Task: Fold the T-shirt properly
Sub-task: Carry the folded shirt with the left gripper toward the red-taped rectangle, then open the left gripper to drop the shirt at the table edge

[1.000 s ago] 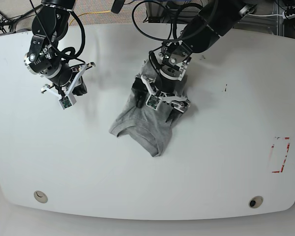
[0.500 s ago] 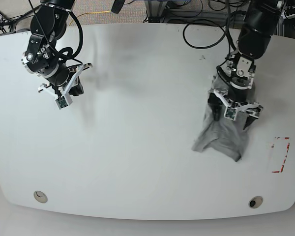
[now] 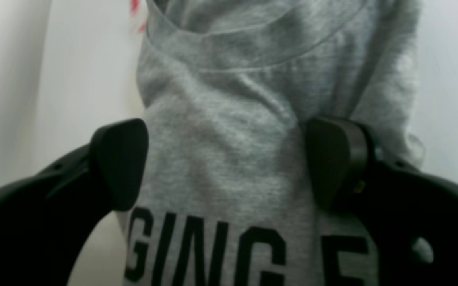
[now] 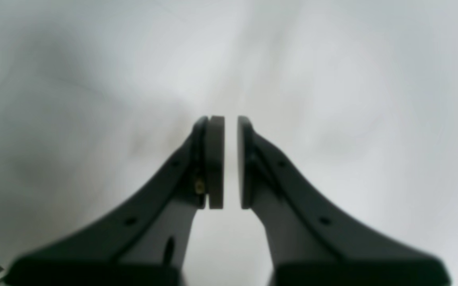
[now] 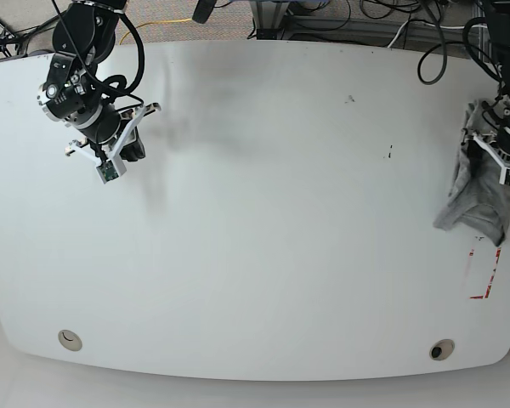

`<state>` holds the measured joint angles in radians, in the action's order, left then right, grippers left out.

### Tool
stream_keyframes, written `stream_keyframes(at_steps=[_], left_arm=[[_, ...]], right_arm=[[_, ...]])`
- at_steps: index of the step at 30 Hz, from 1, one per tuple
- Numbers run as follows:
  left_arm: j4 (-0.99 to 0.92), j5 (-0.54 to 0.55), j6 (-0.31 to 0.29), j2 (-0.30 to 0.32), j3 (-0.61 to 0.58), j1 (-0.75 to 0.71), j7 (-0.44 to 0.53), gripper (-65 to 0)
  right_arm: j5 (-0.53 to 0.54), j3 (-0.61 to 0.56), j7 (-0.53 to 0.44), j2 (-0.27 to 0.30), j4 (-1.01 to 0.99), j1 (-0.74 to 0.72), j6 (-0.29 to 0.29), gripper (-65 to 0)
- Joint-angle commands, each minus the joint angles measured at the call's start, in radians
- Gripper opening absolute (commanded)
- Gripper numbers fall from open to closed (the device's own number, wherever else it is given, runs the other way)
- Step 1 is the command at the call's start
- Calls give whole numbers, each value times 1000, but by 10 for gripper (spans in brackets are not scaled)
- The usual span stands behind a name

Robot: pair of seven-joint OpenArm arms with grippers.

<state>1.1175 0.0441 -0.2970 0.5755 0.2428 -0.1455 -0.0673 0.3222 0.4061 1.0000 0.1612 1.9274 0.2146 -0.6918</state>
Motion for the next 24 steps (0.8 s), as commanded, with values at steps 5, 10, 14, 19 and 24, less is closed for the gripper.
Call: stream_keyframes(at_steps=[5, 10, 14, 19, 24], left_arm=[[-75, -60, -66, 102, 62, -15, -108, -57], [-70, -60, -87, 123, 108, -13, -108, -57], [-27, -60, -153, 123, 161, -12, -108, -57], [148, -60, -253, 114, 220, -4, -222, -57], [310, -6, -282, 65, 264, -7, -306, -57]], right_arm=[[12, 4, -14, 10, 19, 9, -6, -599], [12, 4, -16, 10, 25, 26, -6, -601], [12, -2, -16, 8, 40, 32, -6, -601], [5, 4, -40, 8, 43, 35, -6, -601], [-2, 18, -94, 8, 39, 42, -2, -601]])
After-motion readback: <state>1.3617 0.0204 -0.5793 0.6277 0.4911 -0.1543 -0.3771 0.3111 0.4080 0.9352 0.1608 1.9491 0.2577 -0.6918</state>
